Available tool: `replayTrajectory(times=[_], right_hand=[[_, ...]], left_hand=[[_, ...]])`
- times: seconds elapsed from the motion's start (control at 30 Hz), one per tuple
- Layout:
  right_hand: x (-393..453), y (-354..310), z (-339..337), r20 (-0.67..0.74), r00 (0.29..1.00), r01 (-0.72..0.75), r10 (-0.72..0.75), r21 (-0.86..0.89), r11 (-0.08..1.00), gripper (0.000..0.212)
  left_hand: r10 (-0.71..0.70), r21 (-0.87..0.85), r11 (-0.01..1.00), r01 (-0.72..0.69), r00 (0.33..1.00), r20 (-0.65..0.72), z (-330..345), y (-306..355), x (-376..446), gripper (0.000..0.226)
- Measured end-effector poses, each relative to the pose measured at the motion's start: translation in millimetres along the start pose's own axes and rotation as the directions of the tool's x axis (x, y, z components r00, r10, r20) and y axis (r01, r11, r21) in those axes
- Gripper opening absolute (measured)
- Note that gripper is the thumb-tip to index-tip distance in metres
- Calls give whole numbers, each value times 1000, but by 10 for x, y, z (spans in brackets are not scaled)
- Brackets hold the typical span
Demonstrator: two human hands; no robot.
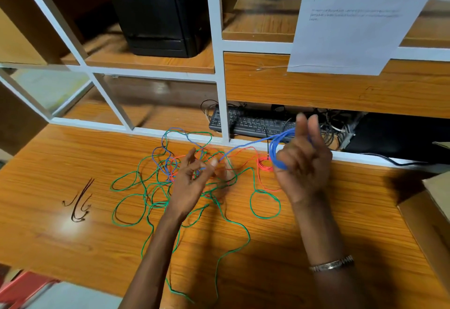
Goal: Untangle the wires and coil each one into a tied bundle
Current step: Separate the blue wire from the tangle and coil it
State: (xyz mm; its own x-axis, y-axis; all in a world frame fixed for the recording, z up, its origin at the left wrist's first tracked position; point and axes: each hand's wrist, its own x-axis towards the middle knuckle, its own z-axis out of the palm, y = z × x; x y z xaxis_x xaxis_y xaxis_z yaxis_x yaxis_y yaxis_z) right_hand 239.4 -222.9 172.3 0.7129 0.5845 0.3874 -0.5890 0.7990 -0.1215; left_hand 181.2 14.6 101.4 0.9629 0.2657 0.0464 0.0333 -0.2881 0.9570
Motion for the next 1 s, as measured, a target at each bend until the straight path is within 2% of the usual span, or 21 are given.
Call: replayTrajectory(times=[0.07, 0.1, 0.17, 0.2, 0.23, 0.3, 0.37, 0.43, 0.47, 0.53, 0.6, 0.67, 0.7, 0.73, 0.8, 0.9, 0.97, 1.0], right_hand=[[75, -103, 3, -104, 980, 171, -169, 3, 985, 63], [100, -150, 4, -192, 946, 259, -262, -39, 965, 60], [109, -228, -79, -404, 813, 361, -419, -214, 908, 47], [103, -239, -149, -469, 736, 352, -489, -353, 867, 41], [102, -215, -211, -485, 678, 291, -552, -512, 808, 38], [91, -104, -450, -480, 563, 73, -673, -782, 619, 37], [48, 48, -637, -494, 511, -283, -704, -870, 405, 37], [-33, 146, -707, -584, 556, -619, -591, -766, 174, 48], [-65, 200, -649, -676, 577, -726, -458, -681, 91, 49], [-94, 336, -513, -801, 576, -814, -164, -581, -25, 39], [-89, 458, -355, -825, 564, -824, 15, -564, -45, 48], [-78, 489, -324, -829, 545, -833, 125, -552, -31, 73], [-79, 496, -326, -816, 550, -828, 178, -560, -12, 76], [-89, 492, -327, -792, 555, -824, 255, -566, 35, 70], [-127, 451, -321, -684, 603, -793, 410, -571, 213, 62], [-153, 398, -297, -396, 737, -676, 548, -429, 599, 63], [-127, 408, -268, -174, 843, -538, 510, -258, 802, 62], [-99, 411, -262, -91, 883, -469, 460, -168, 867, 65]], left_hand=[[39, 21, 999, -41, 995, 87, 79, 24, -39, 25], [74, 17, 997, -76, 992, 101, 101, 18, -66, 25], [145, 40, 988, -152, 981, 126, 123, -15, -92, 22], [181, 48, 981, -190, 972, 146, 136, -17, -101, 18], [209, 48, 974, -220, 963, 168, 162, -15, -110, 15], [246, 41, 965, -258, 949, 195, 225, 20, -128, 10], [289, 43, 952, -303, 938, 192, 251, 88, -133, 10], [273, 58, 957, -286, 948, 165, 238, 133, -123, 8], [260, 63, 961, -271, 956, 138, 224, 134, -107, 7], [258, 72, 961, -265, 961, 97, 203, 91, -55, 10], [245, 81, 965, -251, 966, 84, 171, 26, -3, 18], [193, 116, 971, -208, 973, 128, 125, -92, 32, 29], [156, 150, 972, -180, 975, 156, 108, -162, 35, 35], [112, 193, 970, -146, 978, 176, 99, -224, 26, 39], [60, 220, 971, -96, 984, 168, 111, -262, -12, 43], [70, 178, 980, -95, 988, 141, 165, -281, -20, 53], [118, 214, 966, -142, 985, 124, 202, -232, -7, 48], [147, 247, 954, -170, 983, 112, 223, -208, 10, 46]])
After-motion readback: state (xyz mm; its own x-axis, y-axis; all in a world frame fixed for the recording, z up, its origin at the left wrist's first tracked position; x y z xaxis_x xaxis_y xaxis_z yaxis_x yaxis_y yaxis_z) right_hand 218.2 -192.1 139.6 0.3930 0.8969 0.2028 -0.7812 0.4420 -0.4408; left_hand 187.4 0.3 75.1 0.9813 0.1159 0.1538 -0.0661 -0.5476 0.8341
